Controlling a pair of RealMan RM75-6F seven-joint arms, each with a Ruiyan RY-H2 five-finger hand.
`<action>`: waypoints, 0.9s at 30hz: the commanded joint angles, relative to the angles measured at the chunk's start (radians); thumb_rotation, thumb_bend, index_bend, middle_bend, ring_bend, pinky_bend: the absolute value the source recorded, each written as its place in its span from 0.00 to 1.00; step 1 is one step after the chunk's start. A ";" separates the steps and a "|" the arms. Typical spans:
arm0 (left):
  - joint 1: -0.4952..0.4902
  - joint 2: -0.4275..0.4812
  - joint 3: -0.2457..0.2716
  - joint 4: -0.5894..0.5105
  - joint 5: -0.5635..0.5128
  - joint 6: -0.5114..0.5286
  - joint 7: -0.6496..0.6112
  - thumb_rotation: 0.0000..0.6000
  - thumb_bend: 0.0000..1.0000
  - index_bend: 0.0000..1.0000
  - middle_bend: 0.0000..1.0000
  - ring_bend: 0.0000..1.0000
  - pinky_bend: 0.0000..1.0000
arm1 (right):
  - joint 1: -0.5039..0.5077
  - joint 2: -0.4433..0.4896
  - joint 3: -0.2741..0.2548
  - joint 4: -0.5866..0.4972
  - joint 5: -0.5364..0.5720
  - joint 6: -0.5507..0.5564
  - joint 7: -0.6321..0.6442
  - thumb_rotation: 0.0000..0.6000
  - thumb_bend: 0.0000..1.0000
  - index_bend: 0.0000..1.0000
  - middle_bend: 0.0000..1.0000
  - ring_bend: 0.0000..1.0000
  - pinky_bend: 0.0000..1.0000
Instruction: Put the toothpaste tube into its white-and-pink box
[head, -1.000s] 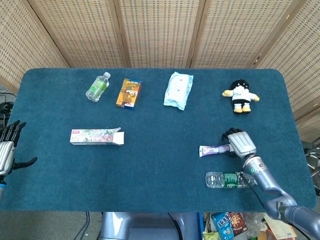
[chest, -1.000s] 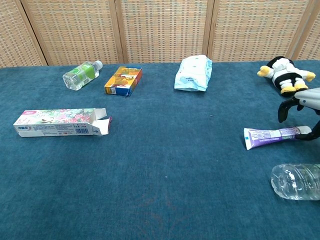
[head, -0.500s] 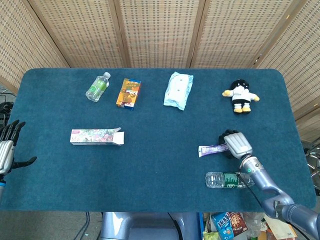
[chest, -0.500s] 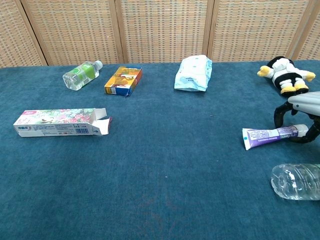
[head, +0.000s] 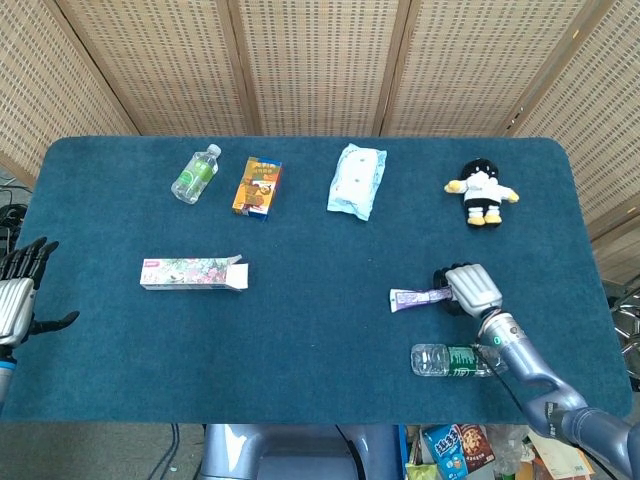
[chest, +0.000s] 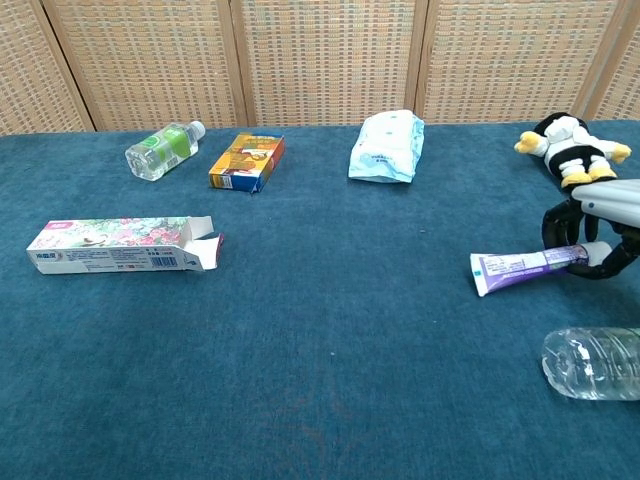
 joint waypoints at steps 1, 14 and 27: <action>-0.012 0.007 -0.006 -0.004 0.009 -0.009 0.003 1.00 0.18 0.00 0.00 0.00 0.00 | -0.007 0.021 0.000 -0.024 -0.010 0.019 0.031 1.00 0.55 0.64 0.58 0.41 0.40; -0.205 0.034 -0.048 -0.014 0.025 -0.234 0.076 1.00 0.18 0.00 0.00 0.00 0.00 | -0.053 0.166 0.026 -0.195 -0.002 0.106 0.194 1.00 0.55 0.64 0.58 0.41 0.40; -0.440 -0.161 -0.043 0.172 -0.039 -0.529 0.124 1.00 0.19 0.00 0.00 0.00 0.00 | -0.094 0.284 0.047 -0.308 0.032 0.153 0.168 1.00 0.57 0.64 0.58 0.41 0.40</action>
